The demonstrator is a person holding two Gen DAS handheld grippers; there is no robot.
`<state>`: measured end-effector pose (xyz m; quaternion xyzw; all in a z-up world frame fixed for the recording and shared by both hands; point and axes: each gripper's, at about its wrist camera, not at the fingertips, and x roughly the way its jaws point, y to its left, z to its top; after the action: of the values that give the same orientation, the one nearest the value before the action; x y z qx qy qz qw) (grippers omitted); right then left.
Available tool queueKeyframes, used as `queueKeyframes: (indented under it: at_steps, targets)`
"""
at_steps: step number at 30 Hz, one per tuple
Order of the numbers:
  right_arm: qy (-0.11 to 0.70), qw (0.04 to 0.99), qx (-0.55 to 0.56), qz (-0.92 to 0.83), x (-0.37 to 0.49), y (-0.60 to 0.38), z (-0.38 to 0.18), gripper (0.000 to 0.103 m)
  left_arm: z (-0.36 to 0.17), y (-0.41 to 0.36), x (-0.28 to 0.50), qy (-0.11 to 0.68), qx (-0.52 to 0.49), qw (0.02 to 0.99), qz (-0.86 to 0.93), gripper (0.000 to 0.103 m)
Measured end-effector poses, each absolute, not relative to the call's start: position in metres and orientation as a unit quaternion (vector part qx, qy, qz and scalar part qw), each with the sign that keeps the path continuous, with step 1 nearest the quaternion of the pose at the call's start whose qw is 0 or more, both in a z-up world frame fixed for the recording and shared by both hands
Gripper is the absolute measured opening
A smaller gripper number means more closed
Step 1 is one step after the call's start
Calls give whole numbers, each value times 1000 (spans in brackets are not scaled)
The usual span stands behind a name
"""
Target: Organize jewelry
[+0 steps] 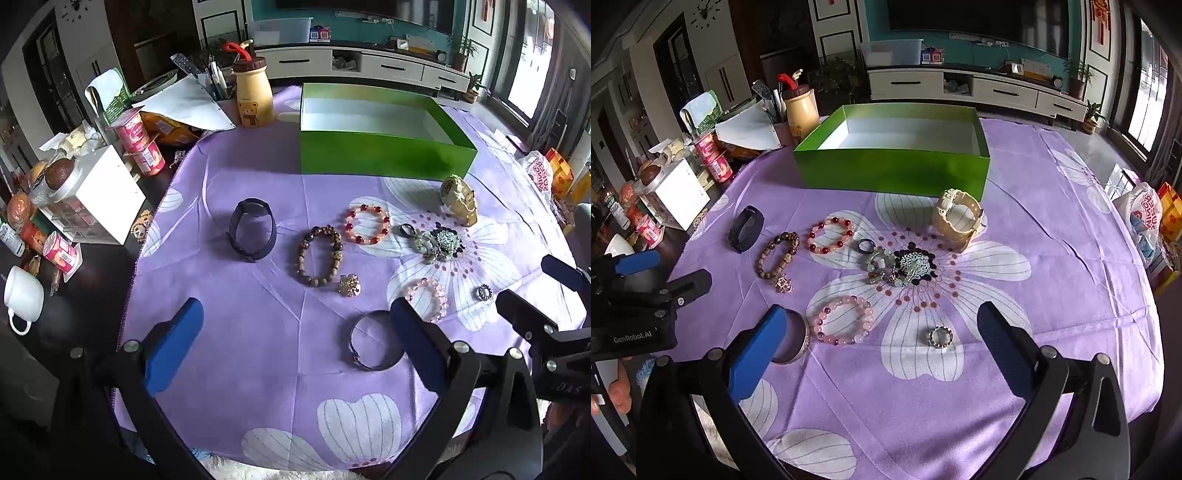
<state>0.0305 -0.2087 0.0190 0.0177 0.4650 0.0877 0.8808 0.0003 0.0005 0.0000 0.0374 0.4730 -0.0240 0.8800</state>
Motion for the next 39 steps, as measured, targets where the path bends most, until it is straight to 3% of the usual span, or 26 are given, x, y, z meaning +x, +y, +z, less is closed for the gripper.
queueKeyframes:
  at_steps: [39]
  targets:
    - [457, 885, 19, 88, 23, -209, 25, 102, 1, -4, -8, 468, 48, 882, -32, 101]
